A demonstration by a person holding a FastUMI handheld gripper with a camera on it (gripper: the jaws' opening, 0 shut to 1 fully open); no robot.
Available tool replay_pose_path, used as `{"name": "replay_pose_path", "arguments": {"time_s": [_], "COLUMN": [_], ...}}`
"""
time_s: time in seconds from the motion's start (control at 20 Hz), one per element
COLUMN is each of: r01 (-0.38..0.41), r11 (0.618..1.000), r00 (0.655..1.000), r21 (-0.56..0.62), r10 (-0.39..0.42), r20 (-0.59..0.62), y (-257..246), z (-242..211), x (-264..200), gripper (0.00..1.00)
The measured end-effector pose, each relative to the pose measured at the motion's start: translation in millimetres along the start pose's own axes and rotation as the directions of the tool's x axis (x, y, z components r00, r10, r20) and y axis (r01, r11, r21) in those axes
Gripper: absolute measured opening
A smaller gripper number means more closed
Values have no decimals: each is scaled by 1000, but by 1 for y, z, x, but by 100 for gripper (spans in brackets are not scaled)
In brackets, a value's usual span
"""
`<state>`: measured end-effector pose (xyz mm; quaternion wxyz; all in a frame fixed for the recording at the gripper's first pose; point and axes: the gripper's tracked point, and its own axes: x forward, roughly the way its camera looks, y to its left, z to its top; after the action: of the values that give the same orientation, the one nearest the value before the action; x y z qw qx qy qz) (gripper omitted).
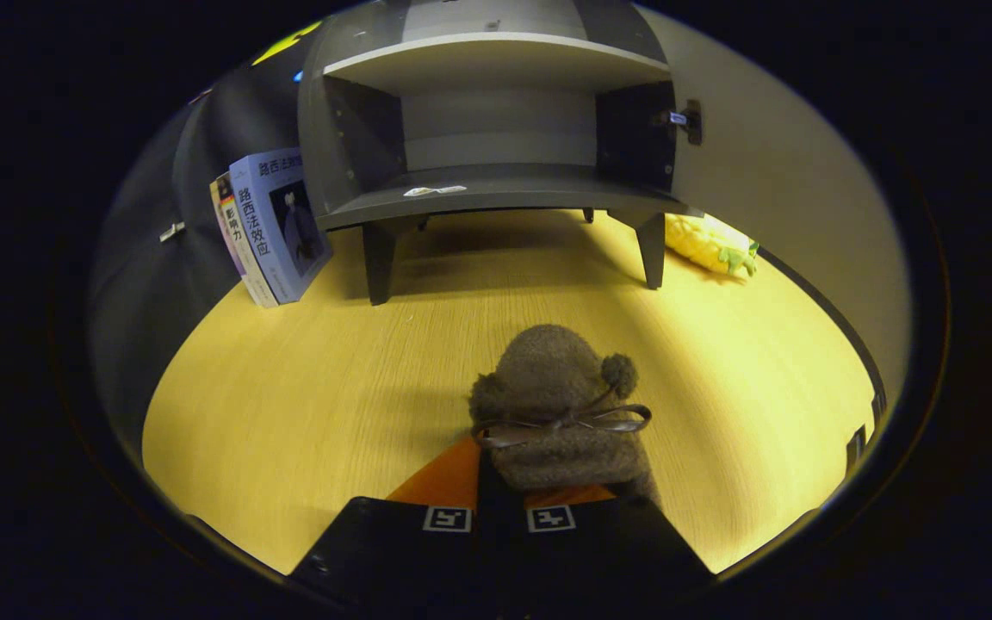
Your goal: Open the shoe cabinet door, grab the shoes and put them into the shoe cabinet, then close the shoe cabinet door.
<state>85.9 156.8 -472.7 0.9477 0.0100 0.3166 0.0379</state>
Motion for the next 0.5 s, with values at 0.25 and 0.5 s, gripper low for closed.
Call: {"name": "replay_pose_path", "arguments": {"time_s": [0.25,0.5], "r01": [-39,-60], "r11": [998,998], "r00": [999,995], "r21": [39,17], "r10": [38,58], "r20": [24,86], "y": [-6,-13], "z": [42,132], "x": [-39,-103], "gripper": [9,9]}}
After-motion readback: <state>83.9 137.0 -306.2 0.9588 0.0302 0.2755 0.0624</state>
